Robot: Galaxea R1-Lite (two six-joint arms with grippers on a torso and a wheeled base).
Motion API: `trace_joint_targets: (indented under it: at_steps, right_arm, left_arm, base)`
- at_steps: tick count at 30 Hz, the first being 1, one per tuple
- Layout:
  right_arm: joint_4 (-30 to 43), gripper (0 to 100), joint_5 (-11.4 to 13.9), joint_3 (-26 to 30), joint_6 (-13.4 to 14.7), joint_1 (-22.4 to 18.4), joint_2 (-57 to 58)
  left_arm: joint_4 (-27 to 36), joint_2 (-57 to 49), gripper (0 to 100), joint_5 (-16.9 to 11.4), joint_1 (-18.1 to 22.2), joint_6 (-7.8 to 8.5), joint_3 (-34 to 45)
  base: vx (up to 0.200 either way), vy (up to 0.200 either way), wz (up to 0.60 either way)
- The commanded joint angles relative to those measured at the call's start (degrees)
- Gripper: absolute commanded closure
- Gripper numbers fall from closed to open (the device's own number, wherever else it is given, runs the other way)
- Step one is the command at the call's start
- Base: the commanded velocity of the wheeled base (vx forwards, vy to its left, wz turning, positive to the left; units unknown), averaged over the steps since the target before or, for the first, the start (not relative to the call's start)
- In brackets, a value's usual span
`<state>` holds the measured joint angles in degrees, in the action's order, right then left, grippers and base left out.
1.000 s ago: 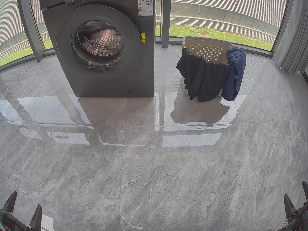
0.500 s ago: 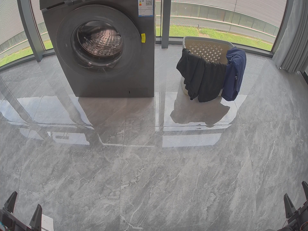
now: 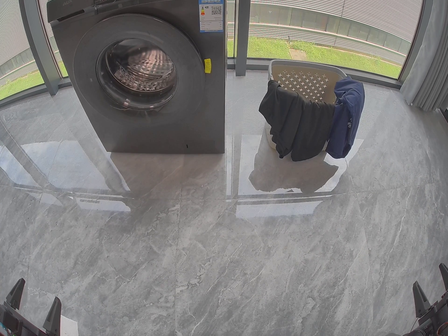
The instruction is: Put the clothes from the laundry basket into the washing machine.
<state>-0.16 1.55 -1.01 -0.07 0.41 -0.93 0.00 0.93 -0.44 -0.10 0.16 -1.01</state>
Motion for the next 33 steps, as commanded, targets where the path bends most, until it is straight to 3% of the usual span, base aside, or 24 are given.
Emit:
trace_joint_targets:
  at_steps: [1,9,16,33]
  right_arm:
    - [0.0,0,0.0,1.0,0.0,0.0,0.9]
    - [0.0,0,0.0,1.0,-0.1,0.0,0.9]
    - [0.0,0,0.0,1.0,-0.1,0.0,0.9]
    - [0.0,0,0.0,1.0,-0.1,0.0,0.9]
  left_arm:
    - [0.0,-0.8,0,0.0,0.0,0.02,1.0]
    - [0.0,-0.8,0,0.0,0.0,0.11,1.0]
    - [0.0,-0.8,0,0.0,0.0,0.02,1.0]
    - [0.0,-0.8,0,0.0,0.0,0.02,1.0]
  base:
    - [0.0,0.0,0.0]
    - [0.0,0.0,-0.45]
    - [0.0,0.0,0.0]
    - [0.2,0.0,0.0]
